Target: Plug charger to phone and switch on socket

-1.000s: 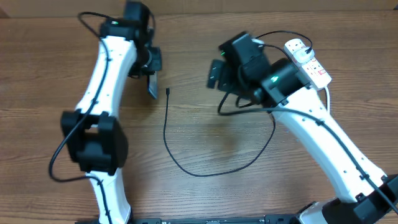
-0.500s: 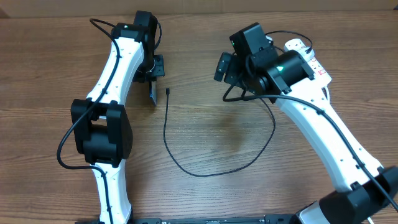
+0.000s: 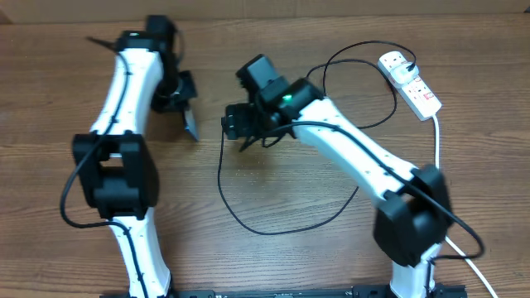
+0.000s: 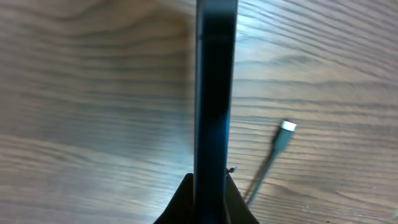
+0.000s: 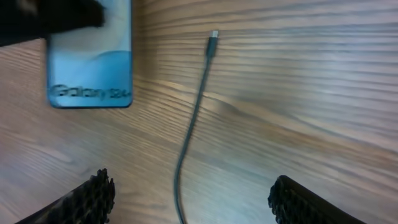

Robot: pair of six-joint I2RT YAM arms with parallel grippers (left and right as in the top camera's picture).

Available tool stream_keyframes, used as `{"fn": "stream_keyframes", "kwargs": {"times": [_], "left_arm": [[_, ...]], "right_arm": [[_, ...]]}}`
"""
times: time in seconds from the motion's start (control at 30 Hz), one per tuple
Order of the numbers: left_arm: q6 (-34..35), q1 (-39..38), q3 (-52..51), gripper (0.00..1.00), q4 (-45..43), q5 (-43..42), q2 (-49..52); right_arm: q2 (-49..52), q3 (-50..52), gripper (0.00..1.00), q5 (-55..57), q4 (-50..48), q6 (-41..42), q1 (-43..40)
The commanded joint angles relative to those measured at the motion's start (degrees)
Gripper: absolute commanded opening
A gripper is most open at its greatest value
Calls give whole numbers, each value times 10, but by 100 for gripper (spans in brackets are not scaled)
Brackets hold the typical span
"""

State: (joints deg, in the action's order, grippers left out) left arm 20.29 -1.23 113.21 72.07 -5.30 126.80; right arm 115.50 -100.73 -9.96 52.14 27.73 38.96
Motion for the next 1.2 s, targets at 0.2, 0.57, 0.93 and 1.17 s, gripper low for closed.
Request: {"fn": "stream_keyframes", "kwargs": {"times": [0.2, 0.57, 0.93, 1.17], "left_arm": [[-10, 31, 5, 4, 16, -46, -4], [-10, 32, 5, 4, 15, -46, -4], [-17, 33, 5, 4, 16, -46, -4], [-19, 33, 5, 4, 11, -48, -4]], "right_arm": [[89, -23, 66, 95, -77, 44, 76], [161, -23, 63, 231, -44, 104, 128], [165, -23, 56, 238, 83, 214, 37], [165, -23, 52, 163, 116, 220, -95]]}}
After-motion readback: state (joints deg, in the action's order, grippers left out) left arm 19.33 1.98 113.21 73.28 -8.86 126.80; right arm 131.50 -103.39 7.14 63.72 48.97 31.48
